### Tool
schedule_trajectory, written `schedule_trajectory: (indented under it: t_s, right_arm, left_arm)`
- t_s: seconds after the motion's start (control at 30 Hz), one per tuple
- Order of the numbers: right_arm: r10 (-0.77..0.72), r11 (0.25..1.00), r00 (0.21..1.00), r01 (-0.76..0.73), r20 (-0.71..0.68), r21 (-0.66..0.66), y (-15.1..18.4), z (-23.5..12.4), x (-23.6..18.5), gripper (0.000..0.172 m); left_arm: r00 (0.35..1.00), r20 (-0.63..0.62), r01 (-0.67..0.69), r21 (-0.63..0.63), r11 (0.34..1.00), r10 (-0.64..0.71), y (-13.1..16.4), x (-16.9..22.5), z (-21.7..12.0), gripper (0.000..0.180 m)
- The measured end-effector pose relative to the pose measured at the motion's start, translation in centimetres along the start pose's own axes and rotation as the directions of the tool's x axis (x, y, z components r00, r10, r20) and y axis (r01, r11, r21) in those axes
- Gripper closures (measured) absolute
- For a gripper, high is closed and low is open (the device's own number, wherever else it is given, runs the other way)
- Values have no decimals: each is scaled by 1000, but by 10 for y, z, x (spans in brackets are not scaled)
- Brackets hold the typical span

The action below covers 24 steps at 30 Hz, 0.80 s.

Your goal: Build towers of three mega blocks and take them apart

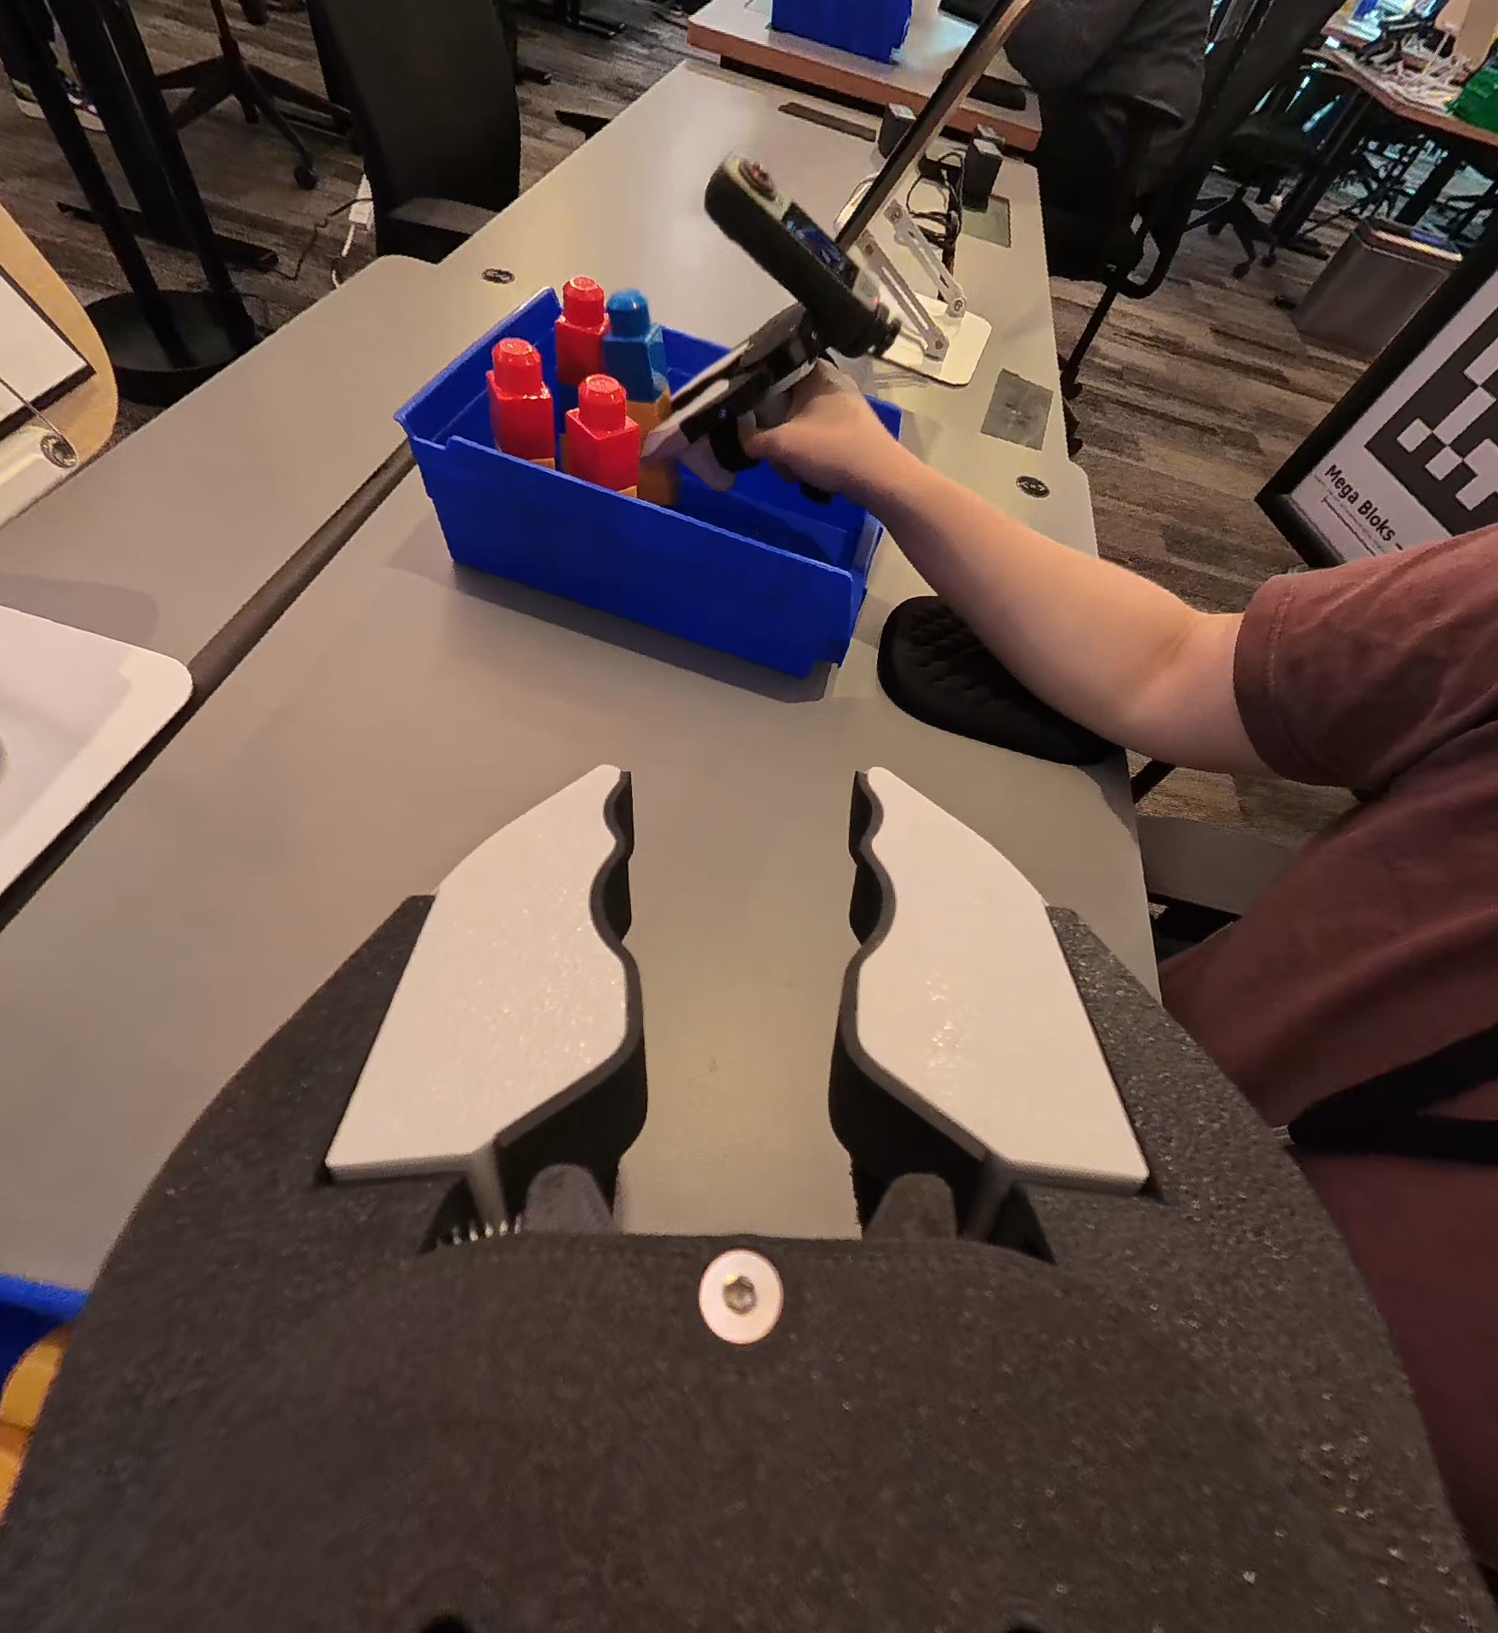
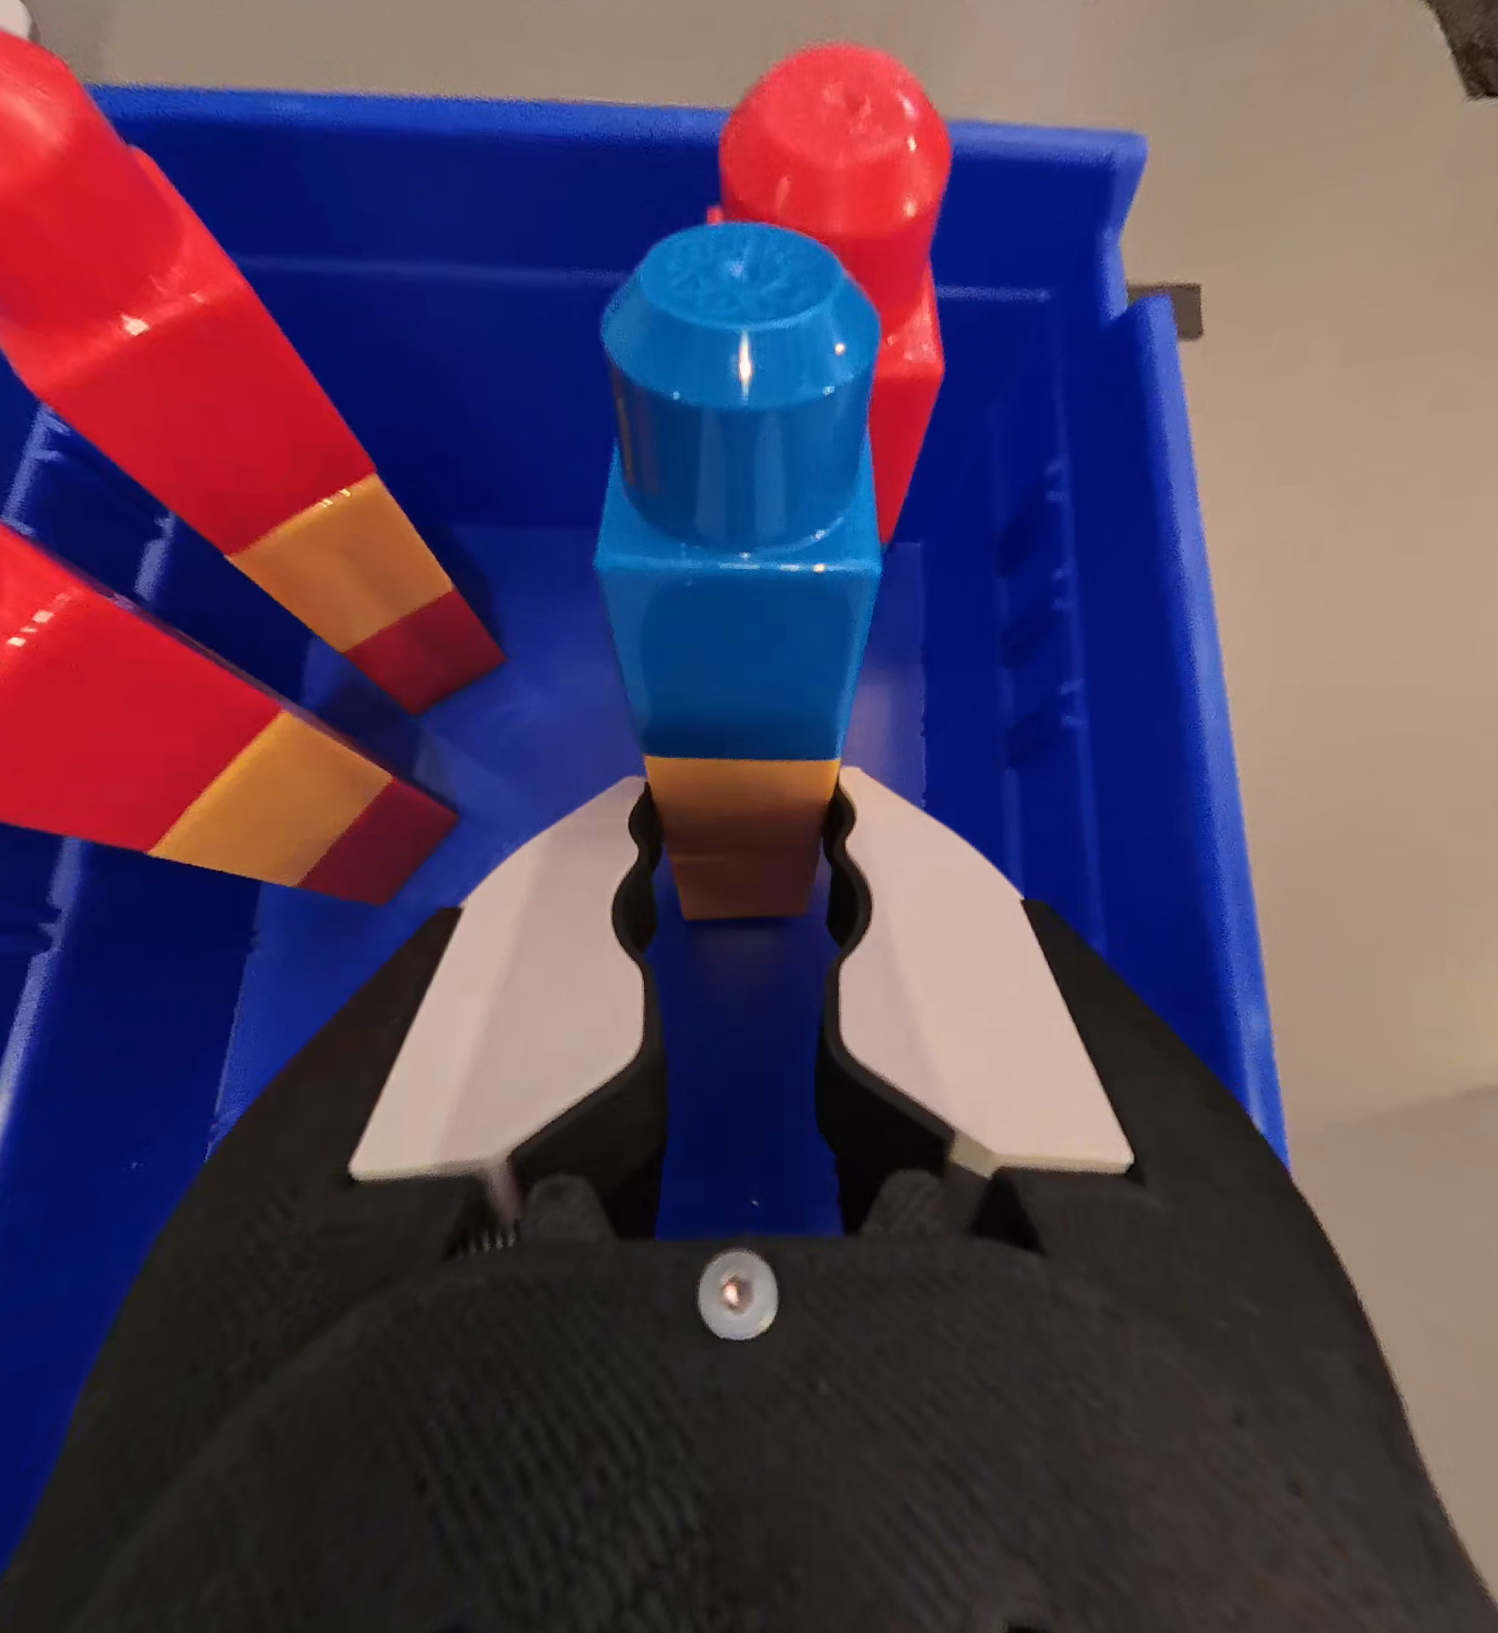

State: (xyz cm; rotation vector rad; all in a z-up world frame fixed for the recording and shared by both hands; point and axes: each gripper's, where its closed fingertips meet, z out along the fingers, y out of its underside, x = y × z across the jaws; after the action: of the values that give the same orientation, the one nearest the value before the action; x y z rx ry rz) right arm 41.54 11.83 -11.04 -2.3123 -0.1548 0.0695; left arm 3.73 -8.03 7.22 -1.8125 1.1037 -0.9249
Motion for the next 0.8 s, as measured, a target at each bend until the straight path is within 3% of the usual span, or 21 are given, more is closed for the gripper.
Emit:
schedule_trajectory:
  t_s: [0.6, 0.7, 0.8]
  right_arm:
    - [-11, 997, 1000, 10, -9, -70, 12, 3, 8, 134]
    - [-35, 998, 999, 34, -13, -48, 6, 0, 7, 127]
    - [-74, 997, 997, 74, 8, -5, -8, -12, 1, 116]
  left_arm:
    - [999, 36, 2, -12, 1000, -1, 0, 1, -15, 133]
    - [991, 131, 16, -14, 1000, -14, 3, -15, -37, 128]
    - [913, 407, 29, -88, 996, 10, 23, -57, -85, 128]
